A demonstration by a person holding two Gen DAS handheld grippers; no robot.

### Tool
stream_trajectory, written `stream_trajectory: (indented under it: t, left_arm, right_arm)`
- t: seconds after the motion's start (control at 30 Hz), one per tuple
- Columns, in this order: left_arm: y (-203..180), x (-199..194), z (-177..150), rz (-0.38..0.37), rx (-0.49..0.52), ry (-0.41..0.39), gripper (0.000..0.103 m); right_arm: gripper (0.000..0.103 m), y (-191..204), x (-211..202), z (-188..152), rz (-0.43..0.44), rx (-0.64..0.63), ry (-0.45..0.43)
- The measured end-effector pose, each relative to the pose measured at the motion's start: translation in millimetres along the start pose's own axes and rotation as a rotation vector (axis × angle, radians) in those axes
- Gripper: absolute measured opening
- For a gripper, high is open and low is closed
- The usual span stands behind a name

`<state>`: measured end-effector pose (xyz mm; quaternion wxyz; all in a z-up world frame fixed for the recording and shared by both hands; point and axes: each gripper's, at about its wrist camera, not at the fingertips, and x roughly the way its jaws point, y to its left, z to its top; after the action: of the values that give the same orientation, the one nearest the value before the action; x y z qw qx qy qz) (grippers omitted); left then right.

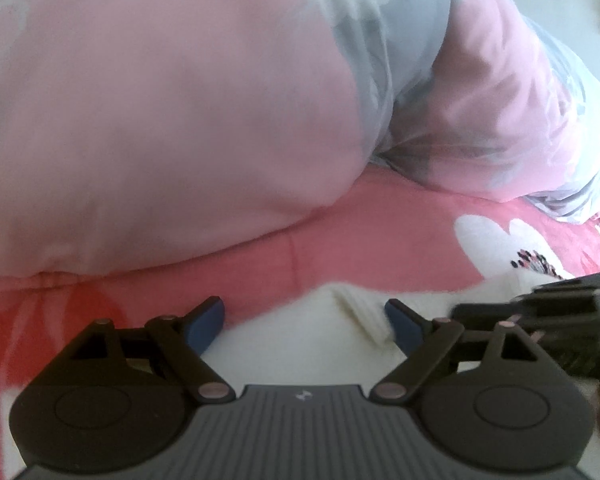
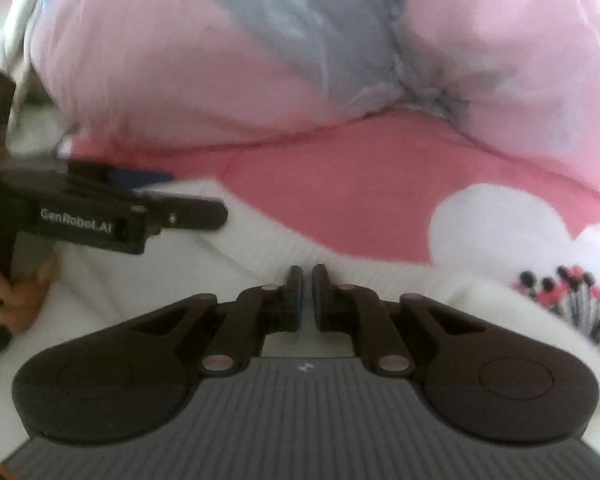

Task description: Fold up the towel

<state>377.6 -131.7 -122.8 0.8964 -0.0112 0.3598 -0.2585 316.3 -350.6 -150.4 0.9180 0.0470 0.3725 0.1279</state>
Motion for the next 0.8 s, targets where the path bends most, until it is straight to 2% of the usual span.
stream_trajectory:
  t: [0.07,0.17,0.3,0.53,0.63,0.8]
  left_arm:
    - [6,-7,0,-0.002,-0.055,0.0,0.089]
    - [13,-33,-3,-0.002,-0.132,-0.01,0.087]
    - [11,-91,-15,-0.017,-0.143,-0.011,0.087]
    - [-5,-217,-72,-0.08,-0.111,-0.085,0.09]
    - [-22,-248,-106,-0.103,-0.104,-0.084,0.091]
    - [-55,-285,-166,-0.125,-0.078,-0.066,0.091]
  right_arm:
    - [0.004,-9,-18,6,0.013,0.096,0.005]
    - [0.007,-14,-59,1,-0.003,0.159,-0.028]
    - [0.007,-9,-149,-26,0.009,0.195,-0.113]
    - [0.01,6,-307,-130,-0.053,0.308,-0.232]
    - [0.014,14,-351,-177,-0.076,0.366,-0.261]
    - [0.015,27,-359,-221,-0.053,0.437,-0.229]
